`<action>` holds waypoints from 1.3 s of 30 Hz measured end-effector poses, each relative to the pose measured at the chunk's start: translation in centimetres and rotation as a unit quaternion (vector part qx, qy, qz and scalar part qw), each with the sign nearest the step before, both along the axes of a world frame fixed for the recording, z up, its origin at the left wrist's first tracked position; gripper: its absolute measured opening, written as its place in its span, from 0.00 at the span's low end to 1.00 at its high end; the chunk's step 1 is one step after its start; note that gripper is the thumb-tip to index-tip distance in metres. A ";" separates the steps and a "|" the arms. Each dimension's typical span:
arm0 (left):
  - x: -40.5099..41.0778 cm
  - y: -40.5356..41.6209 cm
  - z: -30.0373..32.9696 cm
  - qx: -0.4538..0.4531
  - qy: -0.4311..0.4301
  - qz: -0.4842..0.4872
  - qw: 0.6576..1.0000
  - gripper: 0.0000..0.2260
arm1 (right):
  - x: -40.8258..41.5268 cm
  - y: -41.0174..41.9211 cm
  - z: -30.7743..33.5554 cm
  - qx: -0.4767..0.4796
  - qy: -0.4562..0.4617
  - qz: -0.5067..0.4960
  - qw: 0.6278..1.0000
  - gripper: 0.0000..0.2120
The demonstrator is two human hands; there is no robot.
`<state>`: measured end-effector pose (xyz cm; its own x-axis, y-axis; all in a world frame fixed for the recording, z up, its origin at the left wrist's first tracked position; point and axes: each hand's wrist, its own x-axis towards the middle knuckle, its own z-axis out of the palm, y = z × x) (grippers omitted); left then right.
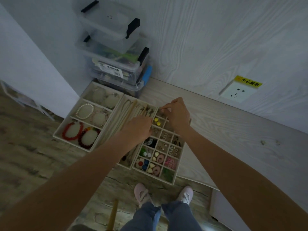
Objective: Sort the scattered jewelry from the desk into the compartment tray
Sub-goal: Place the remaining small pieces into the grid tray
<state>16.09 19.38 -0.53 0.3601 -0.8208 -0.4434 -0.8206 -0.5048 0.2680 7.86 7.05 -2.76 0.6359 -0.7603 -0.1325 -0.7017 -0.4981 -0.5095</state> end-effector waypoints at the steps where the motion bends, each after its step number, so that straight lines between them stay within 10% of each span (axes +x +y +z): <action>1: 0.0 0.0 0.0 0.000 -0.002 -0.001 1.000 0.10 | -0.2 -0.1 0.1 0.000 0.002 -0.005 1.000 0.09; 12: 0.0 -0.1 -0.1 -0.019 0.009 -0.003 1.000 0.08 | -0.5 0.5 0.0 0.003 0.028 0.010 1.000 0.10; 16: 0.0 0.8 0.2 -0.118 0.185 0.140 0.966 0.08 | -1.2 0.3 0.9 0.050 -0.055 -0.041 0.996 0.08; 22: -1.3 0.4 1.9 -0.215 0.627 0.495 0.561 0.14 | -2.4 0.9 3.0 0.081 -0.122 0.022 0.989 0.10; 25: -1.5 0.6 2.0 -0.215 0.692 0.498 0.476 0.24 | -3.1 1.6 4.3 0.093 -0.143 0.058 0.984 0.10; 28: -1.4 0.6 1.9 -0.229 0.717 0.455 0.475 0.39 | -3.5 2.3 5.1 0.111 -0.108 0.122 0.980 0.08; 39: -3.4 -1.3 3.4 -0.186 0.708 0.391 0.558 0.31 | -4.7 2.4 5.1 0.166 -0.093 0.124 0.974 0.08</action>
